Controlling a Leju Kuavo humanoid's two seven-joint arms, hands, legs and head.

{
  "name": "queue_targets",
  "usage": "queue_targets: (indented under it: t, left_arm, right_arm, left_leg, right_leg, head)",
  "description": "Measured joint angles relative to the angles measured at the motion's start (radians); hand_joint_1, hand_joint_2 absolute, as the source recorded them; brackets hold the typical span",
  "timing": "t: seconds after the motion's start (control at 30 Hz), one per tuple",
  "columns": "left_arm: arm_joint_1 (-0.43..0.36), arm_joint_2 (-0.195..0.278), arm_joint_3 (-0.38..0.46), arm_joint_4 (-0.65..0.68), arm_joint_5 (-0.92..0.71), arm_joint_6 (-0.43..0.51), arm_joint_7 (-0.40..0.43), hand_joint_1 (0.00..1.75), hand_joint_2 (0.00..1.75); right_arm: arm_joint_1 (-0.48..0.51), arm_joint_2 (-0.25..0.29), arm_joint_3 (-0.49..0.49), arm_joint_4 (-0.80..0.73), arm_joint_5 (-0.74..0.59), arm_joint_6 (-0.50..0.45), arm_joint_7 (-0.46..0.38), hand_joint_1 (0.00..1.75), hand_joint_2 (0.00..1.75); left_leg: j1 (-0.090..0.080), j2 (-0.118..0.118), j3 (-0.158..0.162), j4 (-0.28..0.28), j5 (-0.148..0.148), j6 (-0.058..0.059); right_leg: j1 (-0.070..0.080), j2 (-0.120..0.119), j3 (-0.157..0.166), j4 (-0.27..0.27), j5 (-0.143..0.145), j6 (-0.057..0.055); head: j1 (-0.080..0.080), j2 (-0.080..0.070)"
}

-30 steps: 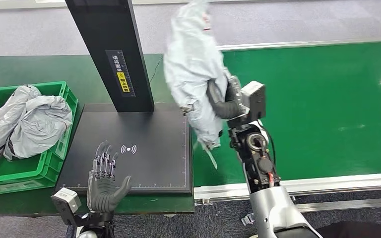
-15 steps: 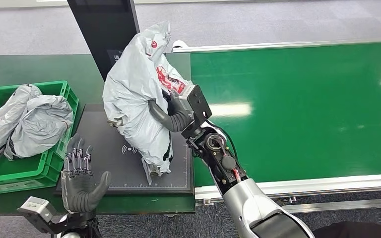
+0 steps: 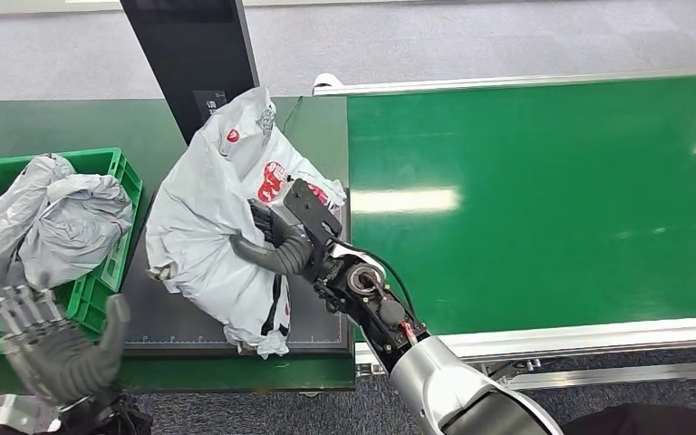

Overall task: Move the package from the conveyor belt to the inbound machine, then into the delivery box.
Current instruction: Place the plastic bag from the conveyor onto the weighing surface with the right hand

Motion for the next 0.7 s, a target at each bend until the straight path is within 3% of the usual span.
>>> queue_targets:
  t: [0.1, 0.33, 0.57, 0.7]
  left_arm:
    - [0.004, 0.015, -0.034, -0.040, -0.002, 0.118, 0.000, 0.00, 1.75]
    - [0.000, 0.045, -0.092, -0.060, -0.012, 0.190, 0.000, 0.00, 1.75]
    - [-0.008, 0.064, -0.116, -0.061, -0.011, 0.181, 0.000, 0.00, 1.75]
    - [-0.019, 0.072, -0.119, -0.053, -0.010, 0.168, 0.000, 0.00, 1.75]
  right_arm:
    - [0.002, 0.003, 0.033, 0.013, -0.019, 0.008, 0.031, 0.00, 1.75]
    - [0.002, 0.005, 0.088, 0.031, -0.038, 0.026, 0.032, 0.00, 1.75]
    - [0.001, -0.019, 0.041, 0.012, -0.172, -0.024, -0.181, 0.00, 1.75]
    - [0.000, -0.046, -0.015, -0.028, -0.204, -0.038, -0.233, 0.00, 1.75]
  left_leg:
    - [0.000, 0.000, 0.000, 0.000, 0.000, 0.000]
    - [0.000, 0.000, 0.000, 0.000, 0.000, 0.000]
    - [0.000, 0.000, 0.000, 0.000, 0.000, 0.000]
    - [0.000, 0.000, 0.000, 0.000, 0.000, 0.000]
  right_leg:
    - [0.000, 0.000, 0.000, 0.000, 0.000, 0.000]
    - [0.000, 0.000, 0.000, 0.000, 0.000, 0.000]
    - [0.000, 0.000, 0.000, 0.000, 0.000, 0.000]
    - [0.000, 0.000, 0.000, 0.000, 0.000, 0.000]
  head:
    - [0.000, 0.000]
    - [0.000, 0.000]
    - [0.000, 0.000]
    - [0.000, 0.000]
